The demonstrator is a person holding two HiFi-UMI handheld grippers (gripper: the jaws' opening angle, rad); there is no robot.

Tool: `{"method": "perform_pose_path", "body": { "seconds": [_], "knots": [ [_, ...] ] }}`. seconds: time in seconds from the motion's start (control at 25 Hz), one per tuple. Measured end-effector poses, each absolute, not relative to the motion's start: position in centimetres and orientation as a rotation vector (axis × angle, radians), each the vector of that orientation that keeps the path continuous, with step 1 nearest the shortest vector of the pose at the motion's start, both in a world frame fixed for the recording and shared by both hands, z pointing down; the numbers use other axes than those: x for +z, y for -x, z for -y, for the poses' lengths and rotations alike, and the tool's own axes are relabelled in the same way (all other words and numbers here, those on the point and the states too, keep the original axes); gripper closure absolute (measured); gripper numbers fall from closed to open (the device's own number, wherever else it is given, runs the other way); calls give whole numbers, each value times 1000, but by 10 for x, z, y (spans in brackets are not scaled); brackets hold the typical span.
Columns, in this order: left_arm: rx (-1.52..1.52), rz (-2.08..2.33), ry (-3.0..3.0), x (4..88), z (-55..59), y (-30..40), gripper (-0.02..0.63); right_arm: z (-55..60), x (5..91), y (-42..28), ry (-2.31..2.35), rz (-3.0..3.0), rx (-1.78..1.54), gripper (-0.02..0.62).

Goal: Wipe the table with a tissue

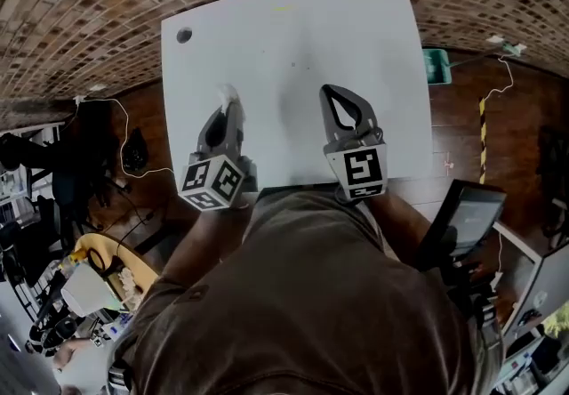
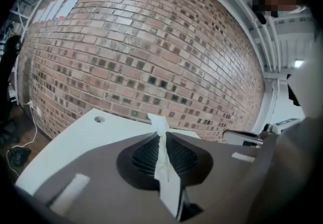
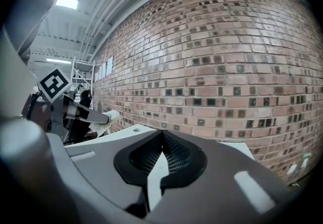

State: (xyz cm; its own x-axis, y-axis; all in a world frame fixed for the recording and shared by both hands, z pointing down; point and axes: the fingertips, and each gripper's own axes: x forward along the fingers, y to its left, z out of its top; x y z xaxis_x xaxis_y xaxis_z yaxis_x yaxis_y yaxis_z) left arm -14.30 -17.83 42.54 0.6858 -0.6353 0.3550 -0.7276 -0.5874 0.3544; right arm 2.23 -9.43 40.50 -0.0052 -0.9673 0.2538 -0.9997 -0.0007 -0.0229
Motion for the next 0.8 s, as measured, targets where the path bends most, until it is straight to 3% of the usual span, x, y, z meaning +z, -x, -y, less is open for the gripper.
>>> {"method": "perform_pose_path", "body": {
  "seconds": [0.8],
  "knots": [
    [403, 952, -2389, 469, 254, 108, 575, 149, 412, -79, -2133, 1922, 359, 581]
  ]
}}
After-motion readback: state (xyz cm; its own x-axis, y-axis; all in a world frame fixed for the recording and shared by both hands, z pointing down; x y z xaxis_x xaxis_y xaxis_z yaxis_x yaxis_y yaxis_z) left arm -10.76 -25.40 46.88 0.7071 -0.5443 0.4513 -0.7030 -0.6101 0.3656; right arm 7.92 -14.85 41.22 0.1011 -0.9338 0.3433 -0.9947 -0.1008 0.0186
